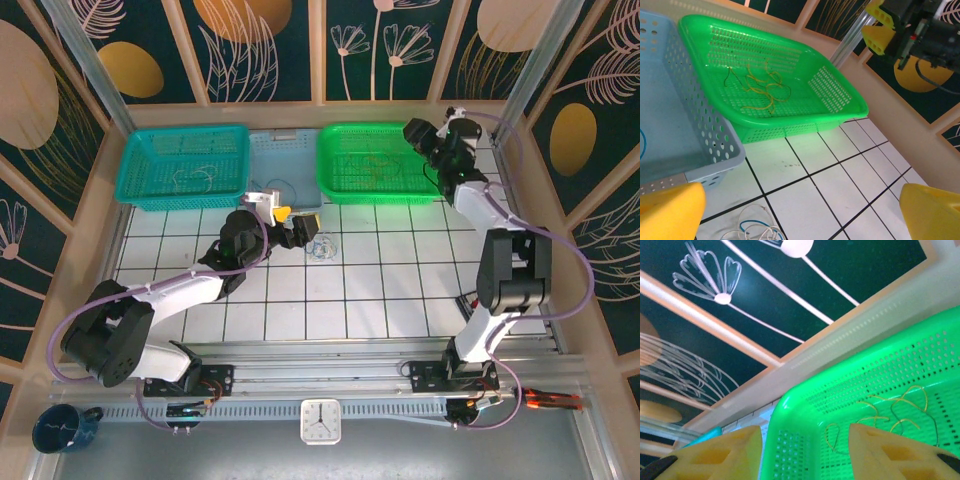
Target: Untangle the cables
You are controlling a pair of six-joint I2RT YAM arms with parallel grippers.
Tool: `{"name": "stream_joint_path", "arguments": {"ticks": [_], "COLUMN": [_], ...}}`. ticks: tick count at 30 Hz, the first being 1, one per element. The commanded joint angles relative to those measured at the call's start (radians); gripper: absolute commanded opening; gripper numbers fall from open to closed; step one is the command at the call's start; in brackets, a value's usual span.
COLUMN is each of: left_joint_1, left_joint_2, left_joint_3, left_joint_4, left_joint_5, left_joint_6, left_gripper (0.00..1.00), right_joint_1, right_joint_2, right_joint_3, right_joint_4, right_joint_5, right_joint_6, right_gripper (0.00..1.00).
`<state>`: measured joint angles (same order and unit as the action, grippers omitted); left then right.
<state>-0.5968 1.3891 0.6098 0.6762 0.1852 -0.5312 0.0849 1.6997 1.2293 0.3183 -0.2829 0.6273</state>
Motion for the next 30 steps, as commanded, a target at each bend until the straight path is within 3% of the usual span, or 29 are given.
{"name": "stream_joint_path", "arguments": {"ticks": [1,13,23,30], "left_joint_1": [-0.007,-0.006,0.018,0.092], "left_joint_2": [-0.006,-0.031,-0.067,-0.072], "left_joint_3": [0.011,-0.036,0.008,0.222], "left_joint_4": [0.023,0.005,-0.059,-0.327], "left_joint_5": [0.004,-0.066,-0.039,-0.020], "left_joint_6": [-0.022,-0.074,-0.131,-0.110], "left_gripper": [0.99,0.99,0.99,0.99], "right_joint_1": [0.033,0.283,0.455,0.540], "right_joint_2": [-0.106,-0.342,-0.396,-0.377], "right_joint_3": [-0.086,-0.377,-0.571,-0.657], "right_joint_4": [0.064,-0.037,-0.063,0.005], "right_joint_5": [-0.033,0.067,0.123,0.129], "right_joint_6": [-0.015,-0.125,-0.098,-0.048], "right_gripper": [0.49,0.49,0.49,0.51]}}
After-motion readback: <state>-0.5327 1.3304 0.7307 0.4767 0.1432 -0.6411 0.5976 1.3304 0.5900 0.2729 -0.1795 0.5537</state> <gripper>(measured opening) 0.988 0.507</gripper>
